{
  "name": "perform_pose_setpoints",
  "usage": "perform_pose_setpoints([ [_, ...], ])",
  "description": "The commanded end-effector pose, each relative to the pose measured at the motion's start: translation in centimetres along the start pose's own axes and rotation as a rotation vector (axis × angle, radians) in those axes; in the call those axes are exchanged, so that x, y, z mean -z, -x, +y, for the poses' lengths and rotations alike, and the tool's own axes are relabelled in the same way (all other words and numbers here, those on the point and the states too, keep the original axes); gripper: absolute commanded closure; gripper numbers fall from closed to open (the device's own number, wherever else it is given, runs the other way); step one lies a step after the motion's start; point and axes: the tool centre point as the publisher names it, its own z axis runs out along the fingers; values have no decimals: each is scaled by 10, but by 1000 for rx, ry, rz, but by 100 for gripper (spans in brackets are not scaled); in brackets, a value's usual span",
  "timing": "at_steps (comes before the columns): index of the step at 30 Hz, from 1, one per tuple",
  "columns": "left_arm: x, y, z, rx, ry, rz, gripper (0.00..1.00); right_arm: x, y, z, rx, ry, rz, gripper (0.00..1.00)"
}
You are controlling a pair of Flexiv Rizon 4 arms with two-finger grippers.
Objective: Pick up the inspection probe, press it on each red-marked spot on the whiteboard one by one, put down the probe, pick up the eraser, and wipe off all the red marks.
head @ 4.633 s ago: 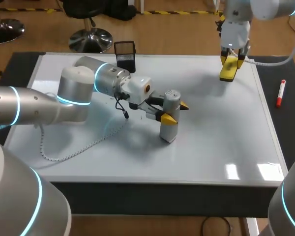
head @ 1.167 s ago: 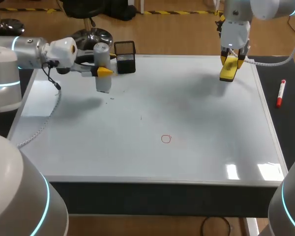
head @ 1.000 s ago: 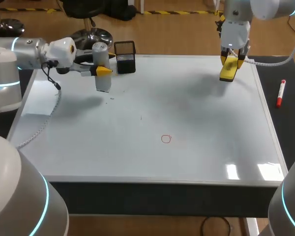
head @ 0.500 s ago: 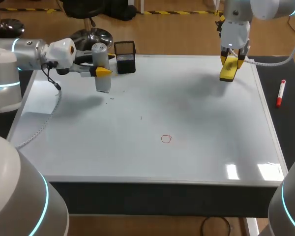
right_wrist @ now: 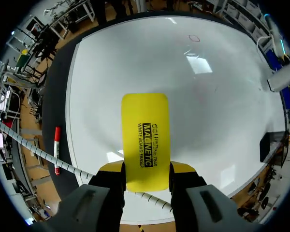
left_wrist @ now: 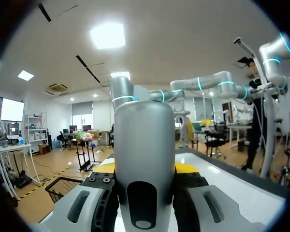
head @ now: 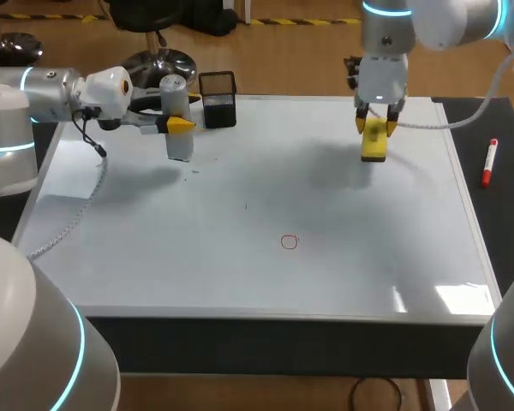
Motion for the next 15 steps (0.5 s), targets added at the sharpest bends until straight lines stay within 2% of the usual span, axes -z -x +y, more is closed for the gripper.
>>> perform_pose_setpoints([
  [1, 0, 0, 0, -2, -1, 0, 100, 10, 6, 46, 57, -94, -15, 100],
  [6, 0, 0, 0, -2, -1, 0, 100, 7, 31, 88, 148, -87, -4, 100],
  [15, 0, 0, 0, -2, -1, 0, 100, -5, 69, 154, 255, -69, -37, 100],
])
